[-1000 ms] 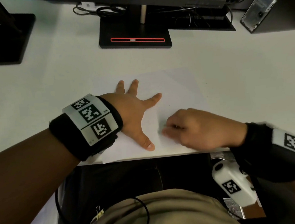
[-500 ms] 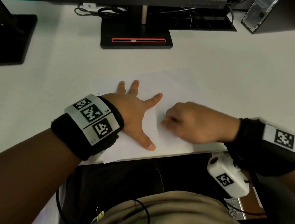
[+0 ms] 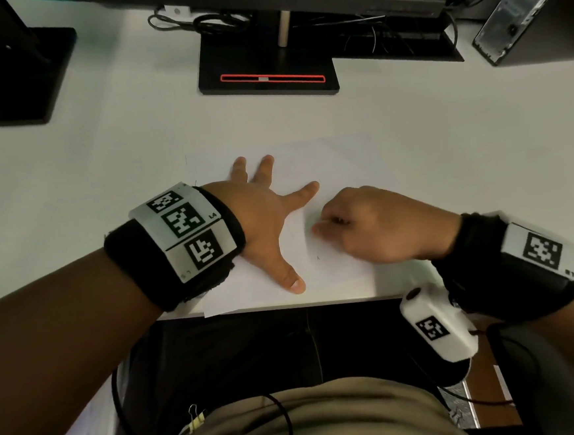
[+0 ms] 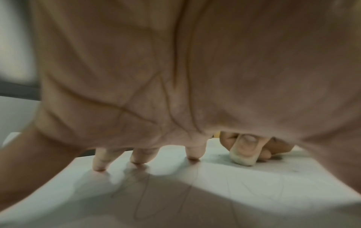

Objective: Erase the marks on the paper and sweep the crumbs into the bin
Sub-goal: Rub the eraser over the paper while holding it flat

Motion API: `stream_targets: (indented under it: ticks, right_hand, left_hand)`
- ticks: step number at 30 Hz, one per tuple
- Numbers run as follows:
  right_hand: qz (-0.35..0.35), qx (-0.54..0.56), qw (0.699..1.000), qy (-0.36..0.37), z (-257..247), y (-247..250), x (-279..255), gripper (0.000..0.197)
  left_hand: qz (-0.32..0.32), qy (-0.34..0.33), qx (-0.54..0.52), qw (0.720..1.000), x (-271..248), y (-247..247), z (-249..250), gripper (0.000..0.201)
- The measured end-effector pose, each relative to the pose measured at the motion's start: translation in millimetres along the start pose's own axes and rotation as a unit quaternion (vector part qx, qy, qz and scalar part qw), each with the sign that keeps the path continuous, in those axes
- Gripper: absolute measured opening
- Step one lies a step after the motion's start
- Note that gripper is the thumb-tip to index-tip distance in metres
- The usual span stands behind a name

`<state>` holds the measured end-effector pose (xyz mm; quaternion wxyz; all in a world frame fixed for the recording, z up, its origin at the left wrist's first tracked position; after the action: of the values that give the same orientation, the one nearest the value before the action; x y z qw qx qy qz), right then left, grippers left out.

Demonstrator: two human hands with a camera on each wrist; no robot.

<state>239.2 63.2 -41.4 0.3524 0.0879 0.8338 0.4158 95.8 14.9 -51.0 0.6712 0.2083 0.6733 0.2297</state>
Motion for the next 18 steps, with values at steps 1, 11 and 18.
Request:
stream_targets:
  ticks: [1,11,18]
  right_hand:
    - [0.001,-0.004,1.0,0.008,-4,-2,-1,0.043]
    - [-0.005,0.005,1.0,0.001,-3,-1,-3,0.043]
    - [-0.022,-0.006,1.0,0.014,-6,-1,1,0.043]
  left_hand:
    - [0.0,0.0,-0.001,1.0,0,0,0,0.142]
    - [-0.001,0.005,0.004,1.0,-1,0,0,0.142]
    - [0.0,0.005,0.002,1.0,-1,0,1,0.142]
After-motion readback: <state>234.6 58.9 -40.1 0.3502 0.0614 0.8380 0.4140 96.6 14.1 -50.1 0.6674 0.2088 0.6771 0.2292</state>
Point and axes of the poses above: each hand's wrist, its own x-axis towards the middle knuckle, its own y-axis out of the back of the hand, z = x × y, the point moved 4 cm from there along x, towards the middle knuckle, and after that the axes turned 9 degrees about -z, right-handed, at the moved point
